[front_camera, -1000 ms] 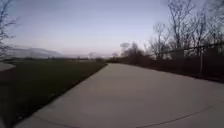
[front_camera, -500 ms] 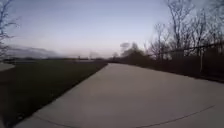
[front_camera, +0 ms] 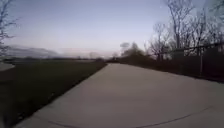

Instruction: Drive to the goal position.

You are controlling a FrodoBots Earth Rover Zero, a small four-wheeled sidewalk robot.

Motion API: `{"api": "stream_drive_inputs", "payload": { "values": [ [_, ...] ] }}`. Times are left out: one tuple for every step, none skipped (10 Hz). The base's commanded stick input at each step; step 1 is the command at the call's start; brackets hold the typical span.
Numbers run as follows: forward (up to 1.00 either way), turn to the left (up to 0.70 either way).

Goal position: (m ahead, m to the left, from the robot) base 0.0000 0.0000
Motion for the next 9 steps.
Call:
{"api": "stream_drive_inputs", "payload": {
  "values": [
    [0.00, 0.00],
    [0.00, 0.00],
    [0.01, 0.00],
    [0.05, 0.00],
    [0.05, 0.00],
    [0.05, 0.00],
    [0.04, 0.00],
    [0.02, 0.00],
    [0.01, 0.00]
  ]
}}
